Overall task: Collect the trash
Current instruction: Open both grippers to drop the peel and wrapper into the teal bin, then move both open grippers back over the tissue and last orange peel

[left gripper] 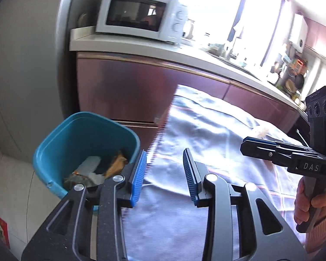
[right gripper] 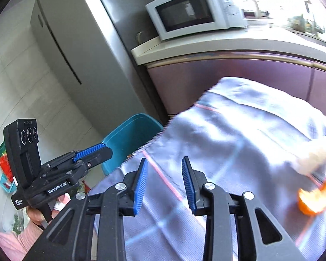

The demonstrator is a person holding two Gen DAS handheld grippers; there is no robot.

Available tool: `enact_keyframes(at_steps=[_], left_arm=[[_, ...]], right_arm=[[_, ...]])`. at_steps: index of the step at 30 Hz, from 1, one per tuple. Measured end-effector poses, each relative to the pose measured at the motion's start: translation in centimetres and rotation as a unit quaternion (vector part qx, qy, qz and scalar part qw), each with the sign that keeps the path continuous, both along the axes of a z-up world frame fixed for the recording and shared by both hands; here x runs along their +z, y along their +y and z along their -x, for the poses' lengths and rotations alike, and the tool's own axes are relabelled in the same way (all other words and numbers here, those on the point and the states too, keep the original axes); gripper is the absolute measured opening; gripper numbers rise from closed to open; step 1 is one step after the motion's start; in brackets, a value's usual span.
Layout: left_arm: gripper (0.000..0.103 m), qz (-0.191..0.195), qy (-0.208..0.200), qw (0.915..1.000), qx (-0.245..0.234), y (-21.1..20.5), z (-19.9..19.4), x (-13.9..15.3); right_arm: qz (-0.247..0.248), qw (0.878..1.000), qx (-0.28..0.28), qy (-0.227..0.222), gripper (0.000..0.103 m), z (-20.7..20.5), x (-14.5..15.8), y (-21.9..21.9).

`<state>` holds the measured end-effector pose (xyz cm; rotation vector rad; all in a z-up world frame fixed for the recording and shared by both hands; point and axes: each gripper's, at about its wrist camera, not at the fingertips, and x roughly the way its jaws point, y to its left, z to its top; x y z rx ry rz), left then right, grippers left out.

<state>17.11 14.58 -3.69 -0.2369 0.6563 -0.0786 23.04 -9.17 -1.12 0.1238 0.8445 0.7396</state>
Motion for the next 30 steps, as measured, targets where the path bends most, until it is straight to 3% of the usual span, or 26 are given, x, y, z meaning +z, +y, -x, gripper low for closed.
enact_keyframes(at_steps=[8, 19, 30], left_arm=[[0.036, -0.006, 0.0, 0.9969, -0.078, -7.5, -1.1, 0.6], [0.039, -0.019, 0.02, 0.9857, -0.166, -15.7, -4.5, -0.2], [0.04, -0.047, 0.033, 0.9817, -0.181, -20.1, -9.8, -0.6]], right_arm=[[-0.001, 0.998, -0.06, -0.002, 0.033, 2.2, -0.6, -6.0], [-0.002, 0.986, -0.164, 0.013, 0.034, 1.2, -2.6, -14.0], [-0.019, 0.977, -0.205, 0.052, 0.038, -0.4, -5.0, -17.6]])
